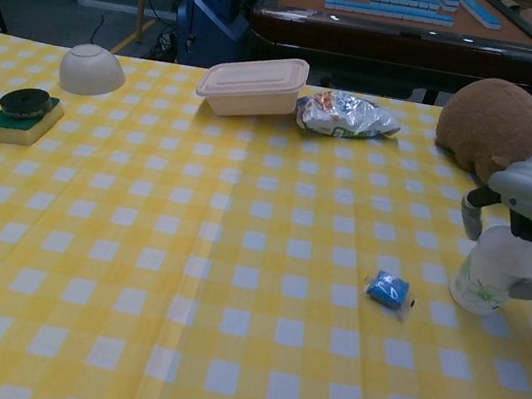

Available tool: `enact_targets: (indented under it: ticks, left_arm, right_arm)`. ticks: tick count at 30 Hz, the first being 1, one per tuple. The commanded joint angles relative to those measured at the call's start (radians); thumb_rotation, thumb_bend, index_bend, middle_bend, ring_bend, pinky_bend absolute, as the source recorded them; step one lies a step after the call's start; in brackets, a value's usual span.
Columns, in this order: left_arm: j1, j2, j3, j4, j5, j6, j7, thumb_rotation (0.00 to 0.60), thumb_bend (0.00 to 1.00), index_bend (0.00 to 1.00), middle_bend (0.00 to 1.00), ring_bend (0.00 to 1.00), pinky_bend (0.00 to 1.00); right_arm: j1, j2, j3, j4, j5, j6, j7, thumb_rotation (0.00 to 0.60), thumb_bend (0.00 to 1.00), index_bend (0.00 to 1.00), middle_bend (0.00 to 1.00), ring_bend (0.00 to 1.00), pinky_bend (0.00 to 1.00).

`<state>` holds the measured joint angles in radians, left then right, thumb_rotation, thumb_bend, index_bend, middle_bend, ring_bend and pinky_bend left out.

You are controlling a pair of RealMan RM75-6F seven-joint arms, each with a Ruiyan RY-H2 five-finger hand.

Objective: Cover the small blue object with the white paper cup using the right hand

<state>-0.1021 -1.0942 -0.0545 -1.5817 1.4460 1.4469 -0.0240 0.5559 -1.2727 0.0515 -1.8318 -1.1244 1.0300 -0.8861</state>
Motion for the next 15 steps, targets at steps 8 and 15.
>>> enact_targets:
  ticks: [8, 15]
  left_arm:
    - [-0.001, -0.001, 0.001, -0.001, -0.002, -0.004, 0.005, 0.600, 0.42, 0.32, 0.57, 0.42, 0.50]
    - [-0.002, -0.005, 0.005, -0.006, 0.003, -0.006, 0.024, 0.600, 0.42, 0.32, 0.57, 0.41, 0.50]
  right_arm:
    - [-0.047, 0.021, 0.023, 0.080, -0.126, 0.062, 0.350, 0.600, 0.00, 0.48, 1.00, 1.00, 1.00]
    - [-0.058, 0.004, 0.041, 0.218, -0.219, 0.051, 0.707, 0.600, 0.00, 0.48, 1.00, 1.00, 1.00]
